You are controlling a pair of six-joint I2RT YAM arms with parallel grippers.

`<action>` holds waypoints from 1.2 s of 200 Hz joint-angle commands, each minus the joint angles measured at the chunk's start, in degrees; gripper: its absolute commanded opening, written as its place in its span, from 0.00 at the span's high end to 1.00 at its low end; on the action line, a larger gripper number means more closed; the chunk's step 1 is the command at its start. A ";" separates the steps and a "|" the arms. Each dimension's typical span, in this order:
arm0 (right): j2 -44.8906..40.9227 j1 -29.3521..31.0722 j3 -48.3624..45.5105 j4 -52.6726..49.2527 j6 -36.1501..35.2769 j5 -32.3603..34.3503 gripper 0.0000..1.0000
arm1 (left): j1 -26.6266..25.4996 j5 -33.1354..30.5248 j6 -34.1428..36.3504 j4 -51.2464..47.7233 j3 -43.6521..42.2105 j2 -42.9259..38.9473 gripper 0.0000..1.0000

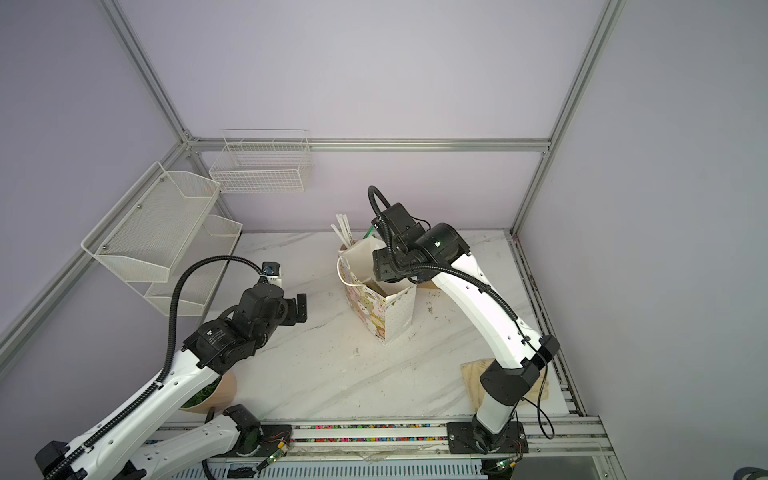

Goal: Pack the takeout coffee
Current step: 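Carry the coffee cup over the gift bag and lower it inside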

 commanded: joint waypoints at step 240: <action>5.29 0.33 -12.39 -2.97 -0.50 -1.08 0.33 | 0.22 0.48 0.71 0.60 0.20 -0.89 0.00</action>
